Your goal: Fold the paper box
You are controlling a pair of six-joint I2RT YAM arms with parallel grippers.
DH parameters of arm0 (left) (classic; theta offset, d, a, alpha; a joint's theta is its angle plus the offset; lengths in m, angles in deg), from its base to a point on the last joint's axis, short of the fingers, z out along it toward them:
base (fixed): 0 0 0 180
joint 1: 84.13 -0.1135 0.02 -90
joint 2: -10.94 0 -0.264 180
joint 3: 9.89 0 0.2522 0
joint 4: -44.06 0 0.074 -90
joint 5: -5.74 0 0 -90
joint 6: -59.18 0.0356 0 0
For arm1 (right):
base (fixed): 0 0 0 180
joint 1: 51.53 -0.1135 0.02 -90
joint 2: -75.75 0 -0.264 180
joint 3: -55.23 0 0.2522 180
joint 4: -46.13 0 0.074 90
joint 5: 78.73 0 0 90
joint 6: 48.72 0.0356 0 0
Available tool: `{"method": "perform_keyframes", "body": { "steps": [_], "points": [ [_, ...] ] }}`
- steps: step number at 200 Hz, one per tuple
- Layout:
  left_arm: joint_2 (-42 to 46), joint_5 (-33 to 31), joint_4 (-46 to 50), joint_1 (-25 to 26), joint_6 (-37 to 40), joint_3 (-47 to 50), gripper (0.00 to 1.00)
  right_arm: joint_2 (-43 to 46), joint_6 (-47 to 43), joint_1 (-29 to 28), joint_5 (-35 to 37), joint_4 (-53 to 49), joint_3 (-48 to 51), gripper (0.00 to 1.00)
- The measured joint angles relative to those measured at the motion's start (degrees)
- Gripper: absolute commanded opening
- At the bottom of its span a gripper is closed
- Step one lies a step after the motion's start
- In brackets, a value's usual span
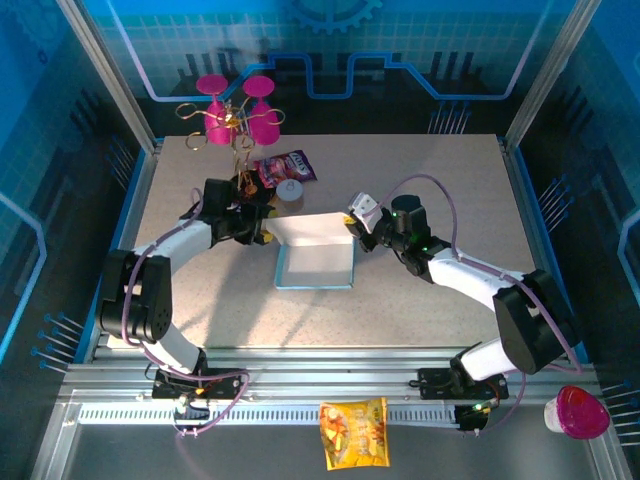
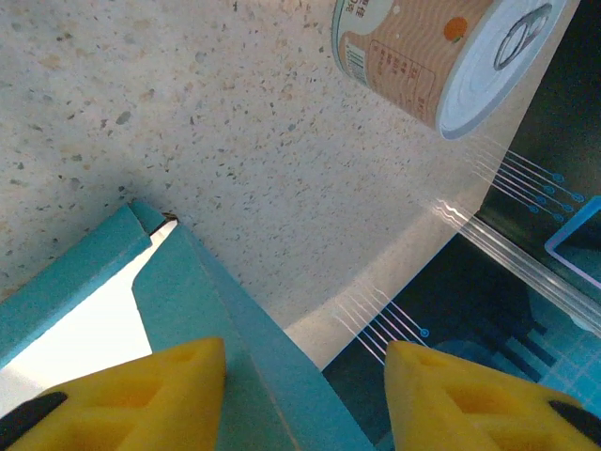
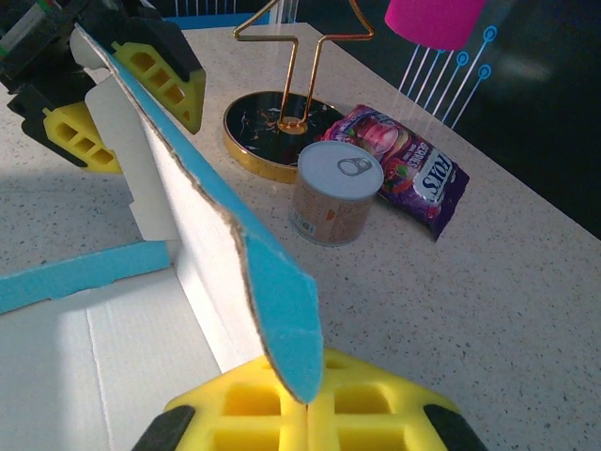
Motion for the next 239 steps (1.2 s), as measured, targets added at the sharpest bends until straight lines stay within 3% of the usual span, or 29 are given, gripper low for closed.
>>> {"method": "perform_keyframes", "body": {
  "steps": [21,105,226,239],
  "points": [
    [0.00,0.07,-0.98,0.00,-1.36,0.24,0.37,-0.04,0.00,-0.02,0.02,0.33,0.00,0.00],
    [0.00,-0.15,-4.96,0.55,-5.88,1.40,0.31,-0.04,0.02,-0.02,0.72,1.40,0.00,0.00],
    [0.00,-0.59,-8.90,1.99,-14.34,4.39,0.00,-0.35,0.07,0.00,1.97,3.10,0.00,0.00],
    [0.09,-0.83,-8.79,2.03,-14.40,4.39,0.00,-0.42,0.48,0.00,2.10,3.10,0.00,0.15]
  ]
}}
